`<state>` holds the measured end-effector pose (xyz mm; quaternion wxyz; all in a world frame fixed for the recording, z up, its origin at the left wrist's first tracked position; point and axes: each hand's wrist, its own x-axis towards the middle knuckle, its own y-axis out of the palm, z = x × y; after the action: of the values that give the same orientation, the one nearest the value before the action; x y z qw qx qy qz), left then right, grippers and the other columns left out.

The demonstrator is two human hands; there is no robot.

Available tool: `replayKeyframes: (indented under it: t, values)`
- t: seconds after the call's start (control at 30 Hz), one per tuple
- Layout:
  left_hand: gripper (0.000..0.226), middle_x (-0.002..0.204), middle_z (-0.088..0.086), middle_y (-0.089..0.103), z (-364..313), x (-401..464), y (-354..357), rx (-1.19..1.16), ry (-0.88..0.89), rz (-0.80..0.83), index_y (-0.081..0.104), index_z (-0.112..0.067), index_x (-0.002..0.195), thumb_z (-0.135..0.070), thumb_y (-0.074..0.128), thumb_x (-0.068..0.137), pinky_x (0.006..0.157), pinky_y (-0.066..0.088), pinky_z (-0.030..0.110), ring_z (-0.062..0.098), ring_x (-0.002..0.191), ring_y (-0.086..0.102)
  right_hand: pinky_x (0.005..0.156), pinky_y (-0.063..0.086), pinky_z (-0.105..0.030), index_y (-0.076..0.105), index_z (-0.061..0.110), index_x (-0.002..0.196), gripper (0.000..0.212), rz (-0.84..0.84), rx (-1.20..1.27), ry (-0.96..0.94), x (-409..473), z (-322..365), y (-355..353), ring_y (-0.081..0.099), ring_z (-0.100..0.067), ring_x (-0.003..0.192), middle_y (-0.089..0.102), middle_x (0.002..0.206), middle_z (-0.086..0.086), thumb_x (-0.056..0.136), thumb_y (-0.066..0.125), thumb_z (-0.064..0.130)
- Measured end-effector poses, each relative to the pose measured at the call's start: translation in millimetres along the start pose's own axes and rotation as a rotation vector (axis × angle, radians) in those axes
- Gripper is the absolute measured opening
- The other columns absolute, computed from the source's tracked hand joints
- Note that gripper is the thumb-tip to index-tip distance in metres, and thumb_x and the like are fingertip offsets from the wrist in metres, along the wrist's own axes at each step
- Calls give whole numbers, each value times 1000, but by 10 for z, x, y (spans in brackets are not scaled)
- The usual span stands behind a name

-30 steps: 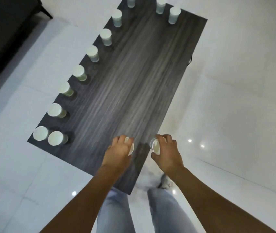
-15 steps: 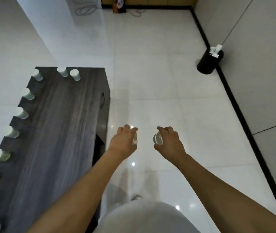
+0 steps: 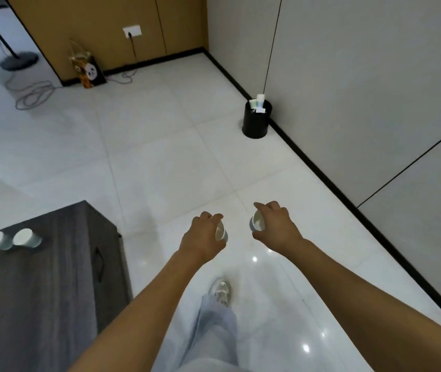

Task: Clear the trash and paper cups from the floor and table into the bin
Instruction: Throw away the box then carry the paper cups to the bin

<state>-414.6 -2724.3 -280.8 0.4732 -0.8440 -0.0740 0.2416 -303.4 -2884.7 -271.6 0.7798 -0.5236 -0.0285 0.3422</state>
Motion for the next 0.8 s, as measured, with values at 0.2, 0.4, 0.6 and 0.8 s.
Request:
replayKeyframes:
  t: [0.2, 0.4, 0.6, 0.8]
  values:
    - [66, 136, 2, 40, -243, 1418, -674, 30, 90, 6, 34, -23, 143, -33, 64, 84, 93, 47, 38, 22, 122, 38, 91, 48, -38, 29, 23, 147, 74, -78, 21, 83, 1202, 3, -768, 33, -26, 125, 35, 137, -3, 83, 66, 23]
    - [66, 137, 4, 39, -607, 2666, -1081, 79, 175, 45, 30, -20, 144, -32, 61, 86, 94, 46, 39, 24, 123, 38, 92, 47, -37, 29, 24, 147, 75, -101, 55, 162, 2252, -261, -1324, 34, -26, 124, 36, 137, -3, 82, 67, 24]
    - [67, 139, 3, 38, -1054, 4155, -1328, 98, 182, 47, 30, -19, 144, -32, 62, 86, 96, 46, 39, 23, 126, 37, 94, 46, -36, 30, 22, 147, 76, -77, 69, 183, 3607, -706, -1796, 35, -27, 125, 37, 137, -5, 82, 68, 25]
    - [67, 139, 4, 39, -1566, 5691, -1694, 76, 130, 39, 32, -19, 143, -31, 63, 86, 98, 45, 41, 24, 126, 37, 94, 44, -36, 29, 23, 147, 76, -68, 82, 162, 5173, -1071, -2603, 33, -27, 125, 35, 138, -4, 82, 68, 24]
